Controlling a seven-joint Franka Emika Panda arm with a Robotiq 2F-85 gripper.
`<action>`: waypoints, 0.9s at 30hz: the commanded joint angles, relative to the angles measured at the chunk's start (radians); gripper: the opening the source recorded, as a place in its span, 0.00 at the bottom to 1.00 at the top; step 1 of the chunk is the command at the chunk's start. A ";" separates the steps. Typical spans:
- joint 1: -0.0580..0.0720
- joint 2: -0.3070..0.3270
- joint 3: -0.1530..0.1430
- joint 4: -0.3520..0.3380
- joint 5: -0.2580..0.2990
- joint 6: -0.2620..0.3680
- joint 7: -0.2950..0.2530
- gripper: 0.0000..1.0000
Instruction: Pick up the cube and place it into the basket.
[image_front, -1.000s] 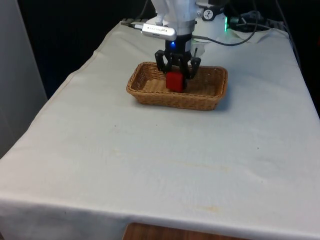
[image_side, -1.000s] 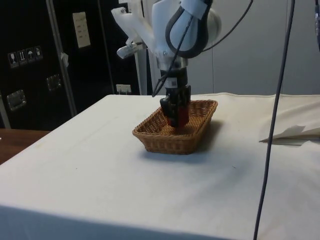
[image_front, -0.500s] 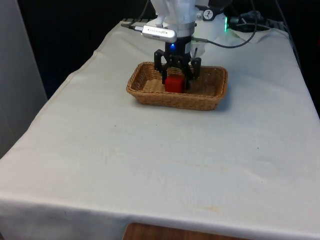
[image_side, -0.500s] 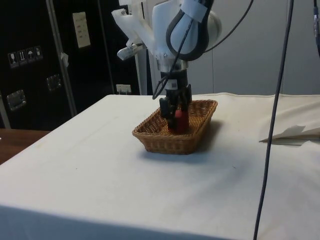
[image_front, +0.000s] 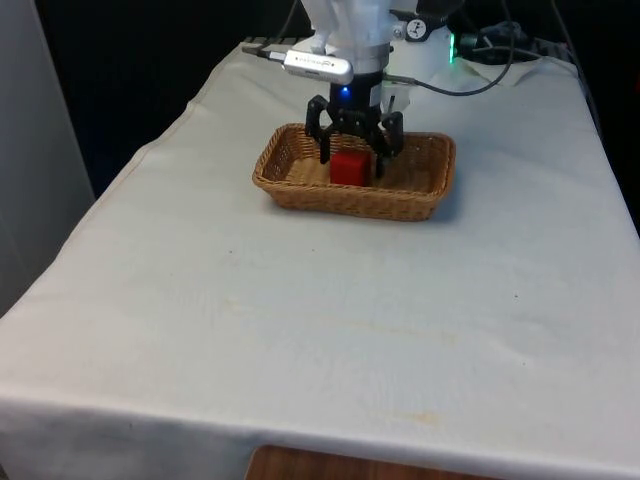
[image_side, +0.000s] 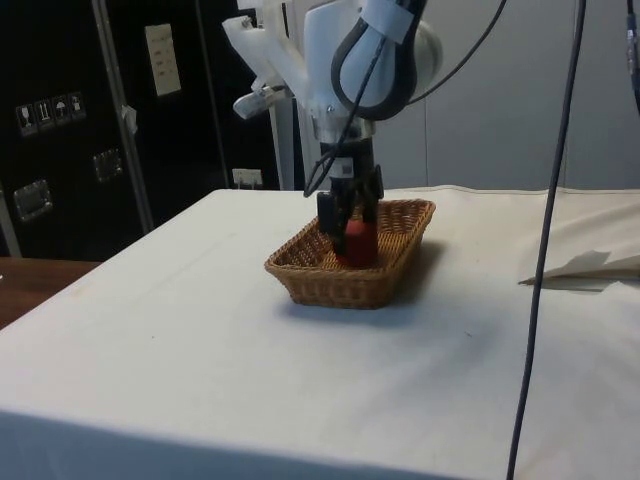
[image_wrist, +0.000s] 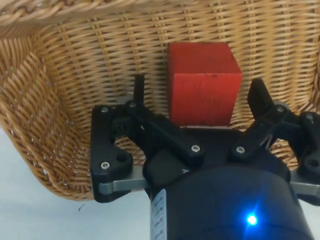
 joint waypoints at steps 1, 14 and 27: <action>0.002 -0.019 -0.005 -0.003 -0.007 -0.013 0.003 1.00; 0.002 -0.099 -0.012 0.002 -0.022 -0.088 0.003 1.00; 0.003 -0.101 -0.005 0.017 -0.009 -0.088 -0.006 1.00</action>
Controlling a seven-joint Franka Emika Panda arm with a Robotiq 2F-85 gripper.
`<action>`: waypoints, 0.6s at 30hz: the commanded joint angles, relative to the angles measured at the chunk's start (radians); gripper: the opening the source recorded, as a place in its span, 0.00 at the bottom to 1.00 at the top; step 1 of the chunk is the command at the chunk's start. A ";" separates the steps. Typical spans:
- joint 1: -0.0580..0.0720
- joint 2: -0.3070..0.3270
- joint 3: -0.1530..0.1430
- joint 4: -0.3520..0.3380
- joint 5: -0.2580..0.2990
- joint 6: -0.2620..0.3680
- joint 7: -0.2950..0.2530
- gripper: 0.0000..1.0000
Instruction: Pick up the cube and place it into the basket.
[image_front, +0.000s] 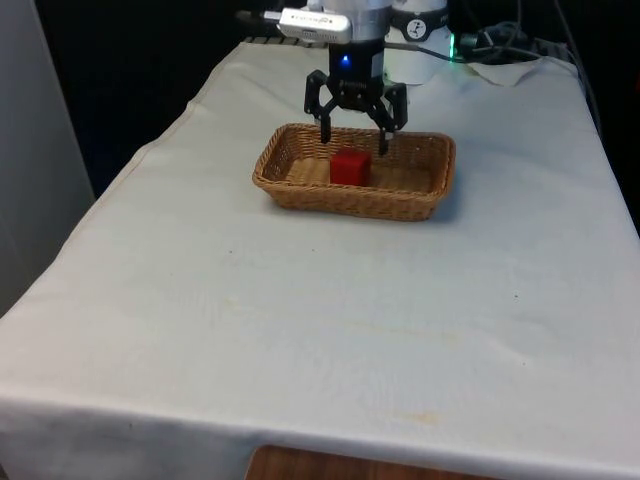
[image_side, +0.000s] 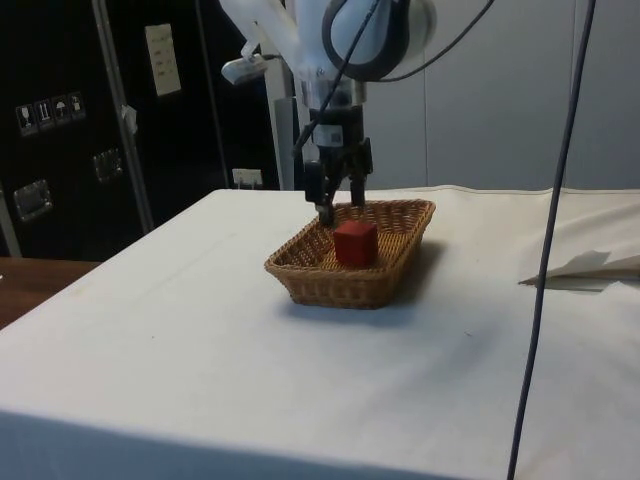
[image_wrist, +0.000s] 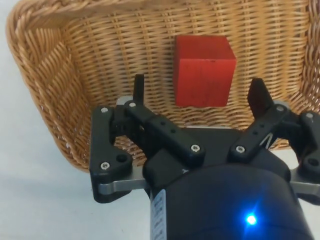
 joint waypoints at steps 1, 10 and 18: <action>0.002 0.001 0.000 0.007 -0.005 -0.004 0.004 1.00; 0.002 -0.009 0.002 0.037 -0.001 -0.030 -0.004 1.00; 0.003 -0.078 -0.006 0.055 -0.039 -0.118 0.008 1.00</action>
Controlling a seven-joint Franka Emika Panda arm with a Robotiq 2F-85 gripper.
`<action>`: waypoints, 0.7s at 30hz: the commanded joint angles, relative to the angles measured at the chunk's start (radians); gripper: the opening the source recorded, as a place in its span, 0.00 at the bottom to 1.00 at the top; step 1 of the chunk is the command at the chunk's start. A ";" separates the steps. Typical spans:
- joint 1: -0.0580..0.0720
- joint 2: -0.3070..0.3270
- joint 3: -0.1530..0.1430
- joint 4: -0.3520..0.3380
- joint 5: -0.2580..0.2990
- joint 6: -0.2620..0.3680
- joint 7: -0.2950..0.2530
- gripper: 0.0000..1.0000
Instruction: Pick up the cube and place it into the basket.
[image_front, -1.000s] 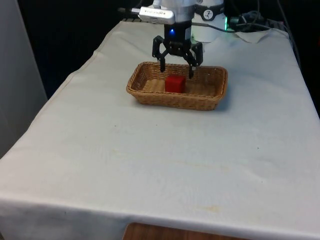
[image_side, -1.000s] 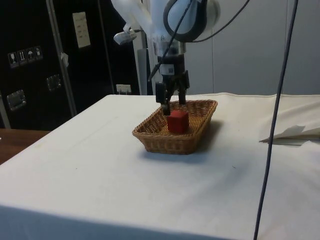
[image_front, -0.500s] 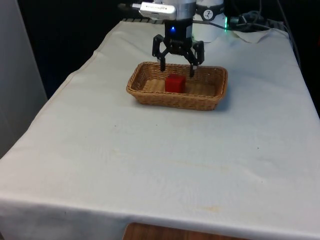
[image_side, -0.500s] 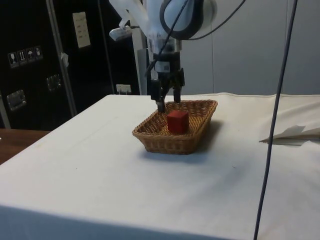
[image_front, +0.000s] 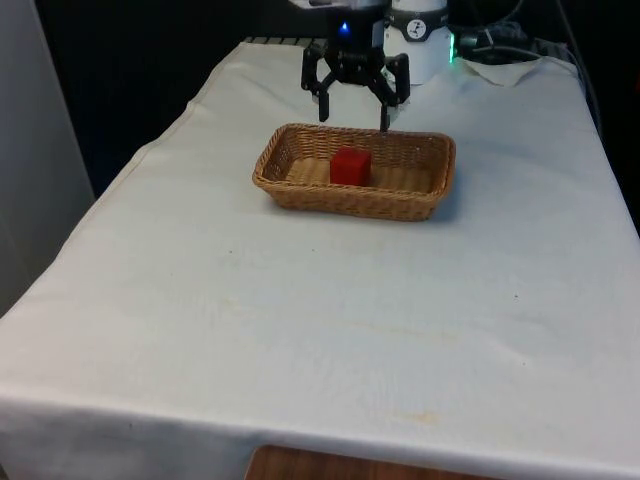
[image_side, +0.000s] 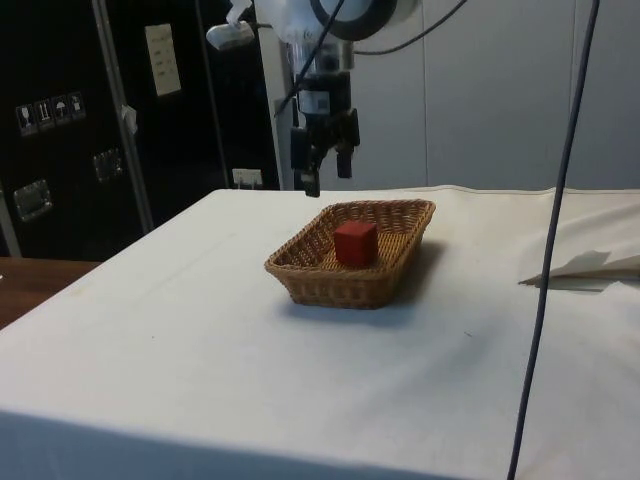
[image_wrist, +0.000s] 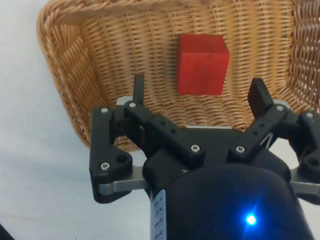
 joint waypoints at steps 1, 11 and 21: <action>0.002 -0.008 -0.004 0.005 -0.020 -0.018 0.013 1.00; 0.001 -0.041 -0.003 0.028 -0.037 -0.073 0.014 1.00; 0.001 -0.050 0.000 0.042 -0.031 -0.089 0.002 1.00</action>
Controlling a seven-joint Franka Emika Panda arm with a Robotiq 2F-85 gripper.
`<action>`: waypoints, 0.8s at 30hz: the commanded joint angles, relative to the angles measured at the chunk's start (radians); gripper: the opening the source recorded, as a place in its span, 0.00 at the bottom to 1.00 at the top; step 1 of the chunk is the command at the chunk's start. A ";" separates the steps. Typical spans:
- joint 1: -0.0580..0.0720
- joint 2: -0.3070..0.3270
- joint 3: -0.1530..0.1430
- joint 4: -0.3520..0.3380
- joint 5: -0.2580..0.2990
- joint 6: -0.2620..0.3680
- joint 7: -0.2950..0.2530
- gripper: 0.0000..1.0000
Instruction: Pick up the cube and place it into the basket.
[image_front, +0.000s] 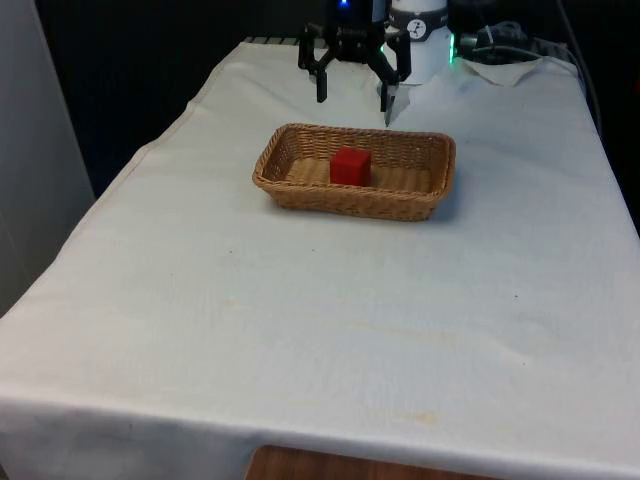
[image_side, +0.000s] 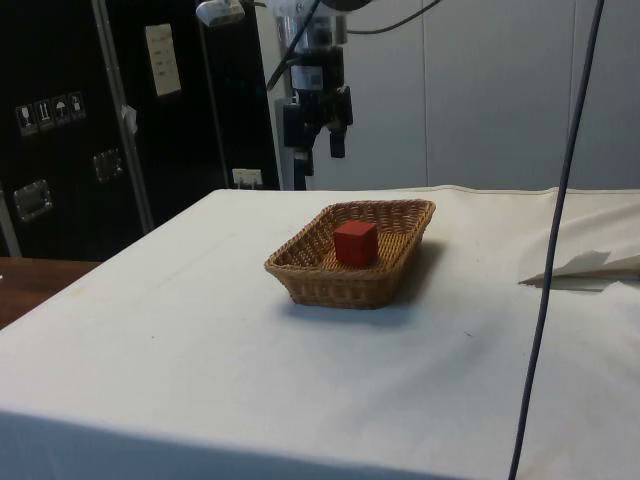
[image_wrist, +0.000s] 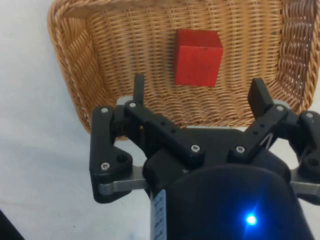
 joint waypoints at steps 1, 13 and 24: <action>0.001 -0.006 -0.001 0.002 -0.019 -0.011 0.014 1.00; 0.001 -0.034 0.000 0.024 -0.033 -0.052 0.013 1.00; 0.001 -0.039 0.000 0.039 -0.031 -0.068 0.007 1.00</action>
